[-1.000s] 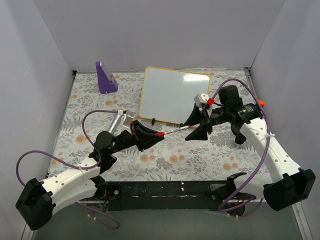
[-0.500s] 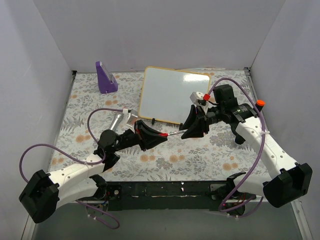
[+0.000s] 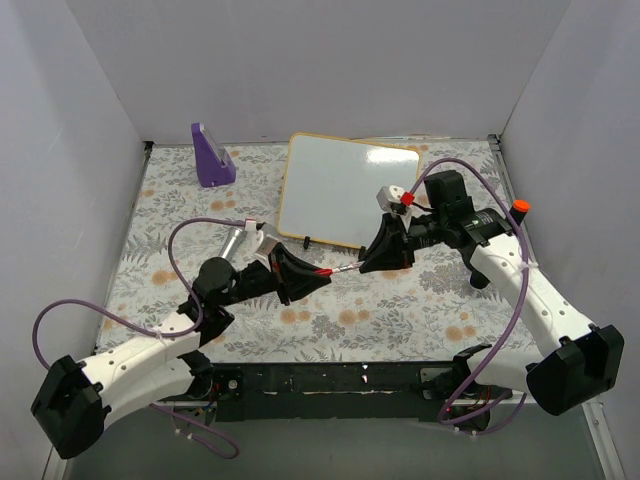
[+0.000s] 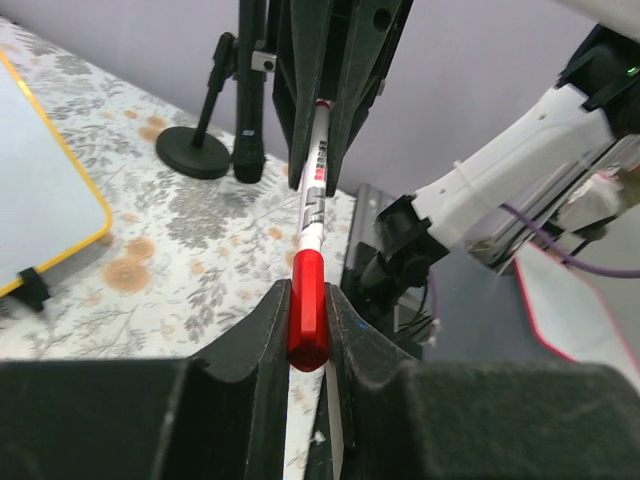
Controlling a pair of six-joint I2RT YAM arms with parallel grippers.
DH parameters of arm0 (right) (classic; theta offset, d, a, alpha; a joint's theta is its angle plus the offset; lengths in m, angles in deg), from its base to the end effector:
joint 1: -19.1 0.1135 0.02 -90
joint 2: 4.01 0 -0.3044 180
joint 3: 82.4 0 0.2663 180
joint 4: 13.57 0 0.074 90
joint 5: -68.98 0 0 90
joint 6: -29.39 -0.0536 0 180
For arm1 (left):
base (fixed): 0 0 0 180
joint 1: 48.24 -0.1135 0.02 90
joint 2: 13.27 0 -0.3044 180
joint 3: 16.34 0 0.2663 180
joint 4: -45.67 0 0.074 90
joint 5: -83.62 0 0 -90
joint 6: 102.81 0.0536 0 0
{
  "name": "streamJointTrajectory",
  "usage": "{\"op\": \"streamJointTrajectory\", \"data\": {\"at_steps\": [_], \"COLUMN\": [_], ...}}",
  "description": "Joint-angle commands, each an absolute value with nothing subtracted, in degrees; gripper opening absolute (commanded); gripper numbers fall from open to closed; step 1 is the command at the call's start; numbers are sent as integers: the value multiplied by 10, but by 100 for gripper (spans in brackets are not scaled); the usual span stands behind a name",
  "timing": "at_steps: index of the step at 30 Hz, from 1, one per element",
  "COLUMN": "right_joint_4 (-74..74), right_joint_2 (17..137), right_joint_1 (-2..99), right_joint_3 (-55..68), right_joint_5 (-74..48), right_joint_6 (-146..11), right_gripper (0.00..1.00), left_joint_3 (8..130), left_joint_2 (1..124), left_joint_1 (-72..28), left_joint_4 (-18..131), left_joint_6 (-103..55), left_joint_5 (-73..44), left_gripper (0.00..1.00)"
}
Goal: Write a sentence on the whiteboard
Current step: Open the pen cap from the whiteboard marker, then place the pen cap at the center of the board.
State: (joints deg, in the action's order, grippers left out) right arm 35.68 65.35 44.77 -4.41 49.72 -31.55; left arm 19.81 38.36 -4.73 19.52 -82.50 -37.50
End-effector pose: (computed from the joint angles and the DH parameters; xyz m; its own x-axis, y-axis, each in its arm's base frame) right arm 0.1994 0.1520 0.3786 -0.1298 -0.2402 -0.9620 -0.9745 -0.1484 0.1685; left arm 0.1300 -0.1616 0.3033 -0.8516 -0.2986 -0.4308 0.4584 -0.0254 -0.8884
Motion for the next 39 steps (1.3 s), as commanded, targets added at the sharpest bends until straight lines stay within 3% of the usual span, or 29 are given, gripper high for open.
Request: {"op": "streamJointTrajectory", "data": {"at_steps": [1, 8, 14, 23, 36, 39], "right_joint_4": [407, 464, 386, 323, 271, 264], "right_joint_2": [631, 629, 593, 554, 531, 531], "right_joint_1": [433, 429, 378, 372, 344, 341], "right_joint_3": [-55, -59, -103, -194, -257, -261], "right_joint_5": [483, 461, 370, 319, 369, 375], "right_joint_6": [-246, -156, -207, -221, -236, -238], "right_gripper": [1, 1, 1, 1, 1, 1], "left_joint_3": [246, 248, 249, 226, 203, 207], "left_joint_2": [333, 266, 244, 445, 536, 566], "left_joint_1": [-53, -53, -56, -56, -97, -134], "left_joint_4": [353, 449, 575, 664, 669, 693], "left_joint_6": [-703, -615, -668, -972, -1058, -1067], "left_joint_5": [-354, -331, -138, -35, 187, 214], "left_gripper": [0, 0, 0, 0, 0, 12]}}
